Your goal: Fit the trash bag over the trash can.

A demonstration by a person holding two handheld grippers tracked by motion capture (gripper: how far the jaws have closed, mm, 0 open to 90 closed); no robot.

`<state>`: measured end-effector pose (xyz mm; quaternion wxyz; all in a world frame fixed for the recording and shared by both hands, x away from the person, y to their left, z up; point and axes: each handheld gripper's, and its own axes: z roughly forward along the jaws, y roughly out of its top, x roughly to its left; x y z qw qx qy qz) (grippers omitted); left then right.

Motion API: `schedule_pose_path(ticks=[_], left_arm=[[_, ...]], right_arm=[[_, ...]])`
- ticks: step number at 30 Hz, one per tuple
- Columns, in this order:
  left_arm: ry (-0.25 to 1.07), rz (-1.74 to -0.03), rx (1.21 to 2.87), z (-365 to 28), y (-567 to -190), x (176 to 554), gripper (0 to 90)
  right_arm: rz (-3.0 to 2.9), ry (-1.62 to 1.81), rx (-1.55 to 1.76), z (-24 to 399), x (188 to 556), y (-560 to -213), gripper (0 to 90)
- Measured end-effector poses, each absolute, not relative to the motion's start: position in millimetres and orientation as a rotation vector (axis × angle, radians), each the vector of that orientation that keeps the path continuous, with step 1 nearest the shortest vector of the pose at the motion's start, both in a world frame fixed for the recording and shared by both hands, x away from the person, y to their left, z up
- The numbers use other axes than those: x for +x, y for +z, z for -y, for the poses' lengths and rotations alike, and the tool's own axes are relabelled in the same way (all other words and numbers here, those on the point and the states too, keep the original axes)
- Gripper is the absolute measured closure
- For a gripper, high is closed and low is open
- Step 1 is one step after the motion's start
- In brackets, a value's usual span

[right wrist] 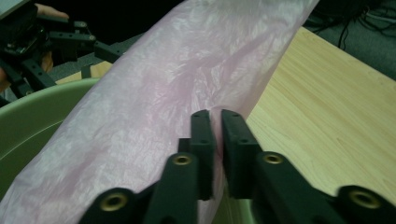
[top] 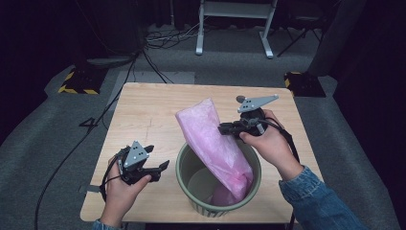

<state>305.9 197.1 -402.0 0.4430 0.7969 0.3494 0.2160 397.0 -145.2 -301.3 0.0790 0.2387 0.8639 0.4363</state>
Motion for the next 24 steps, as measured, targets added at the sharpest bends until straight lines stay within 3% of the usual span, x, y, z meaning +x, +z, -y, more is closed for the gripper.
schedule_pose_path(ticks=[2,15,24], left_arm=[[0.537,-0.861,1.969,-196.3,-397.0,303.3,26.2],[0.559,-0.798,1.921,-185.7,-359.8,292.7,26.8],[0.563,-0.735,1.925,-174.3,-341.7,290.0,27.8]], right_arm=[[-2.578,1.314,0.671,146.7,388.0,-298.0,90.0],[-2.576,1.395,0.458,155.4,328.4,-294.3,90.0],[-2.596,1.397,0.410,154.2,311.7,-302.9,90.0]])
